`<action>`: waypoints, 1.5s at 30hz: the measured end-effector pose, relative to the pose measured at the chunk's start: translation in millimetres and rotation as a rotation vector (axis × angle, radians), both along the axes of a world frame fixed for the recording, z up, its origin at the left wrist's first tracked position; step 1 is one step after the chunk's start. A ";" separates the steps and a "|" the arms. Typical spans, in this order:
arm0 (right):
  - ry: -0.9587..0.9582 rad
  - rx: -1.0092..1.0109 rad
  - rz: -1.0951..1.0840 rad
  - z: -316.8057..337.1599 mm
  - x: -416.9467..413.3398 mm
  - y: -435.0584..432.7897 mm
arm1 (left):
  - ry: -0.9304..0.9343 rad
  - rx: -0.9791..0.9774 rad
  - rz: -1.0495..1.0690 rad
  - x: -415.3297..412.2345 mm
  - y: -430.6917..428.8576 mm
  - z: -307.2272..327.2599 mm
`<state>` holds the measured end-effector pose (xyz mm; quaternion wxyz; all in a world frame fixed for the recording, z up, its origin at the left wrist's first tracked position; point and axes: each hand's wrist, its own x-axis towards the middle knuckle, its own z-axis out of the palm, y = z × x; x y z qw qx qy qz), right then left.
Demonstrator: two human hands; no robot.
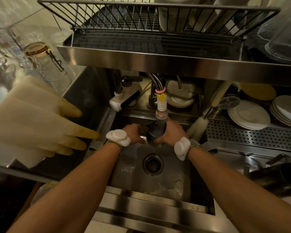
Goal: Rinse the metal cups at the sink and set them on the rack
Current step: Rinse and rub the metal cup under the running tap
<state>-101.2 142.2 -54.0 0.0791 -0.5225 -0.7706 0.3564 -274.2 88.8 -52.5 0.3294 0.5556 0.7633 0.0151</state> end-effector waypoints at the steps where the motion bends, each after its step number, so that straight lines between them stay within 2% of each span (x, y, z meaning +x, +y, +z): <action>1: -0.008 -0.002 -0.013 -0.6 2.2 -0.2 | -0.003 0.002 -0.001 1.0 0.8 1.2; 4: -0.051 0.031 -0.091 0.5 5.7 1.8 | -0.006 0.009 -0.009 6.0 4.1 5.5; 12: -0.133 0.084 -0.070 2.6 5.7 4.0 | 0.018 -0.001 -0.024 9.1 5.7 6.0; 14: -0.103 0.075 -0.036 1.9 4.5 1.3 | 0.016 -0.001 -0.020 8.5 5.1 6.0; 21: -0.017 0.009 -0.124 -0.7 2.0 -3.2 | 0.016 0.008 -0.016 8.5 2.8 6.7; 30: -0.032 -0.041 -0.087 -6.0 -0.2 -6.6 | 0.005 -0.023 0.006 6.6 2.5 6.6; 33: -0.006 -0.065 -0.143 -6.4 -0.4 -5.4 | 0.001 -0.021 0.004 6.9 2.6 7.4; 37: -0.044 -0.040 -0.030 -1.5 -1.8 0.0 | 0.002 -0.021 0.002 6.5 1.8 6.7; 45: -0.495 -0.034 0.230 30.4 6.3 21.6 | -0.019 0.018 0.015 4.6 3.0 13.5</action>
